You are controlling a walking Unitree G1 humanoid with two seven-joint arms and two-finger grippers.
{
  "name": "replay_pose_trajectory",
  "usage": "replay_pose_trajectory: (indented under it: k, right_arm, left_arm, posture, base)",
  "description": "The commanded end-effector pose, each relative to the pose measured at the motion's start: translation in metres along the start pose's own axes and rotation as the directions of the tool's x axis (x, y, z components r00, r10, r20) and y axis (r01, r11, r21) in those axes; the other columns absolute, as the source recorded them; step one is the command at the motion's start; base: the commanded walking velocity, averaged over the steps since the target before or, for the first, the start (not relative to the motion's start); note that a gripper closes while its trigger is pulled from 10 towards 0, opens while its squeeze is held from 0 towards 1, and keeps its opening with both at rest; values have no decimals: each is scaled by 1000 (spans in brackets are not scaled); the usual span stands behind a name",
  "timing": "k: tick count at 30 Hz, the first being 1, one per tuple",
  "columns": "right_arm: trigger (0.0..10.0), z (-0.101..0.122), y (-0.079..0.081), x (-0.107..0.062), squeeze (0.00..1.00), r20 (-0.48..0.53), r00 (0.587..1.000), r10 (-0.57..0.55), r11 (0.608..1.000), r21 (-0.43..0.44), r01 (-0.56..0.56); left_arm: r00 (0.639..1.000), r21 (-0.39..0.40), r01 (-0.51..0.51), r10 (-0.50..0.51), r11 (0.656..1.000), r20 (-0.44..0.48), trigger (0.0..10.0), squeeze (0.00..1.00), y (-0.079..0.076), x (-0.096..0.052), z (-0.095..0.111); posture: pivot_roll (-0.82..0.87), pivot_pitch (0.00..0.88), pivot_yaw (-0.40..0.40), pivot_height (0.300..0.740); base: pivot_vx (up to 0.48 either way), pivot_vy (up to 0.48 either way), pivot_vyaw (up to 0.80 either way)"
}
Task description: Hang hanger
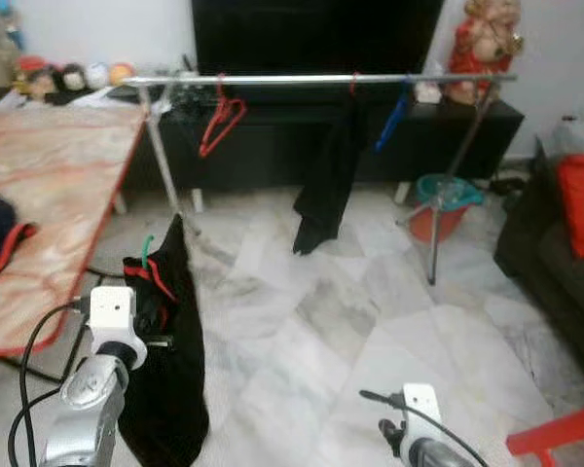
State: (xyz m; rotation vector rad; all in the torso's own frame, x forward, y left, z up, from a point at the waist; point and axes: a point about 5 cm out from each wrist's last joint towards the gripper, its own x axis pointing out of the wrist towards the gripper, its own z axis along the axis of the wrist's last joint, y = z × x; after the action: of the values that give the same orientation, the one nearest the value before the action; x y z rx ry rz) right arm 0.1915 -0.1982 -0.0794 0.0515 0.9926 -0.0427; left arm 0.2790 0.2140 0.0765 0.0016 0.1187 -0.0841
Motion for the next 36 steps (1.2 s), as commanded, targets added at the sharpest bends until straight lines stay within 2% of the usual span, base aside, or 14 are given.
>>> replay_pose_trajectory:
  k: [1, 36]
  right_arm:
    - [10000, 10, 6, 2, 0, 32, 999, 10, 1000, 1, -10]
    - [10000, 11, 6, 2, 0, 31, 1000, 3, 1000, -6, -2]
  left_arm:
    - [999, 39, -12, 10, 999, 46, 10000, 0, 7, 3, 13]
    - [999, 40, 3, -5, 999, 50, 10000, 0, 8, 6, 16]
  posture:
    - [54, 0, -59, 740]
    - [52, 0, -55, 740]
  base:
    - [322, 0, 0]
    - [333, 0, 0]
